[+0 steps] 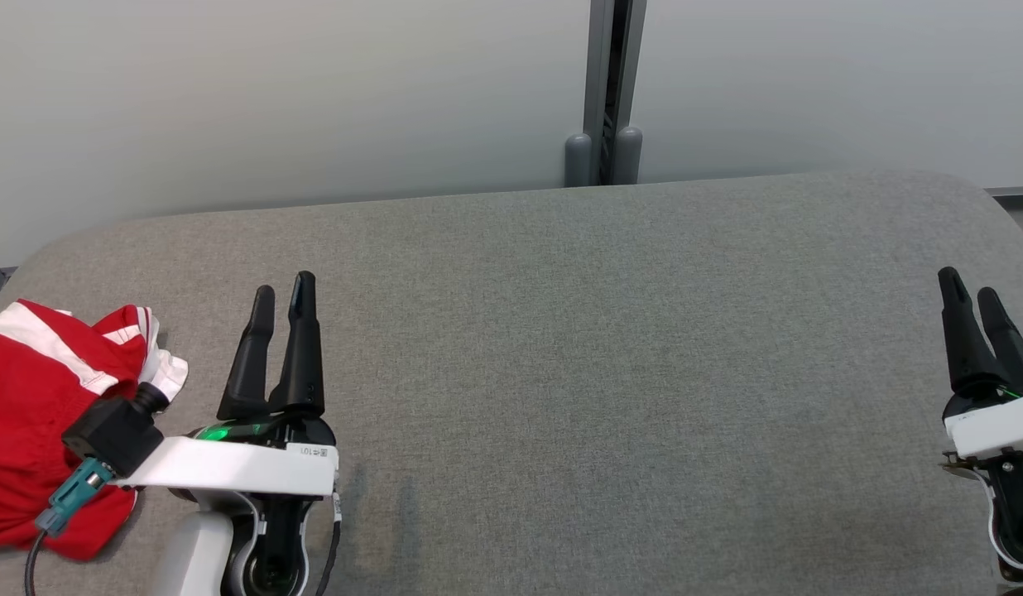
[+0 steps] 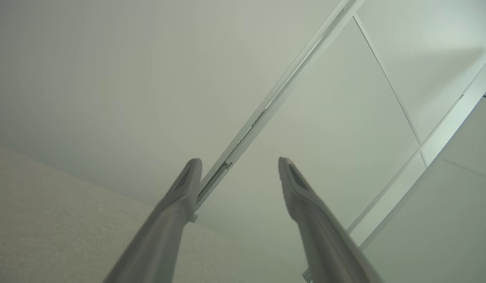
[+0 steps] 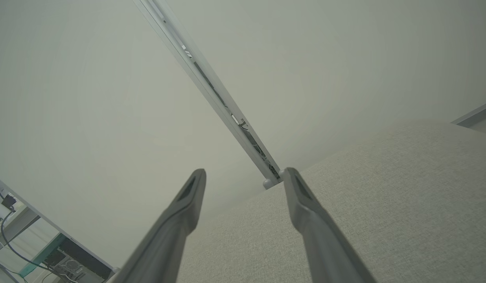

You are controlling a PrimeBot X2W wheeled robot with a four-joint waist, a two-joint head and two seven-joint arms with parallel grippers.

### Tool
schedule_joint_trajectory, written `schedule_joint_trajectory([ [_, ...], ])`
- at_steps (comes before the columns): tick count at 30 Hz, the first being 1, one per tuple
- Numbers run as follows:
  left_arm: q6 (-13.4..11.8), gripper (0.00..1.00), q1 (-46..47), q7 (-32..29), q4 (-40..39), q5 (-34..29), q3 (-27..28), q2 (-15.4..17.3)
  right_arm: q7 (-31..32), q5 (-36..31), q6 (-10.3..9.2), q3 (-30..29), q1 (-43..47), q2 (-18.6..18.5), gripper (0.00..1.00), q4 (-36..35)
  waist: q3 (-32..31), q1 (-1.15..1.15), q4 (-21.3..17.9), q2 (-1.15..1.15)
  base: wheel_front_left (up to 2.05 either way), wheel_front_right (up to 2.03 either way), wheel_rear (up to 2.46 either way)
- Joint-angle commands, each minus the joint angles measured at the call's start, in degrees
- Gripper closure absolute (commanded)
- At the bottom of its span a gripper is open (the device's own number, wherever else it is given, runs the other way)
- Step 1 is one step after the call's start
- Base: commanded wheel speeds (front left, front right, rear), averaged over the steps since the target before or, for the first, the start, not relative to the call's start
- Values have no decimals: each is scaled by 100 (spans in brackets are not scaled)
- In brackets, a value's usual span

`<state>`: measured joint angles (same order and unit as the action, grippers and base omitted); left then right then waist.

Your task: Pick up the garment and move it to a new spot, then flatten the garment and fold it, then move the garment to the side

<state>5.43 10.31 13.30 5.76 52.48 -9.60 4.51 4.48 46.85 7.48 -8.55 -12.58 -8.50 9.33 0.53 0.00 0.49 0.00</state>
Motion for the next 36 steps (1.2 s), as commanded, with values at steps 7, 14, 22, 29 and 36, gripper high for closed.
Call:
schedule_joint_trajectory([
  [7,-180,0,76,-76,-132,-877,-113,146,-241,-865,2,177,44,-49,0,-152,-4,0,8,0,0,0,0],
  [14,-307,0,-29,-166,-50,-1381,-135,192,-409,-1406,2,295,140,7,0,-63,-14,0,13,0,0,0,0],
  [22,-414,0,-139,-251,141,-1872,-140,243,-636,-1961,2,416,251,79,0,104,-23,0,31,0,0,0,0],
  [29,-480,0,-147,-294,315,-2221,-137,278,-800,-2349,2,469,298,129,0,206,-11,0,29,0,0,0,0],
  [36,-575,0,-181,-333,474,-2517,-108,306,-957,-2679,1,525,318,154,0,320,-4,0,31,0,0,0,0],
])
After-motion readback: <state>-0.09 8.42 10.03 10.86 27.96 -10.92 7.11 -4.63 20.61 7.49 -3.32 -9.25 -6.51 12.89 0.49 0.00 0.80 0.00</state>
